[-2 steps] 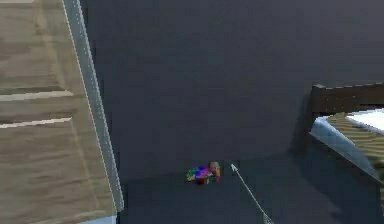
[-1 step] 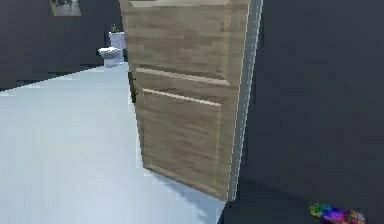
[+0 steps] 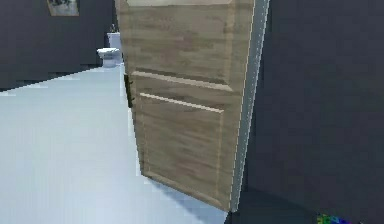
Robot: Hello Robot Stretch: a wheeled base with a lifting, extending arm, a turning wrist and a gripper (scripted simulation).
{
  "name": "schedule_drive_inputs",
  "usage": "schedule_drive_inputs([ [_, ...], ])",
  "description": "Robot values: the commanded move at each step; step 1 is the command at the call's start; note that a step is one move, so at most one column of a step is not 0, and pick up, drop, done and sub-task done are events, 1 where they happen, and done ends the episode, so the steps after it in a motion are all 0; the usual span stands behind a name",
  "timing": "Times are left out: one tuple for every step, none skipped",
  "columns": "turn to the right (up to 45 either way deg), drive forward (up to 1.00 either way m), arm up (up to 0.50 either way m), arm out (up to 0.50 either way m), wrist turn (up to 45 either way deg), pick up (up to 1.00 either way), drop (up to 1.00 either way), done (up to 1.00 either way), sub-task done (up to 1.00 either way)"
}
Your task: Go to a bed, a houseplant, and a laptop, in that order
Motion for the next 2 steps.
schedule_drive_inputs([
  [-45.0,0.00,0.00,0.00,0.0,0.00,0.00,0.00,0.00],
  [-15.0,0.00,0.00,0.00,0.0,0.00,0.00,0.00,0.00],
])
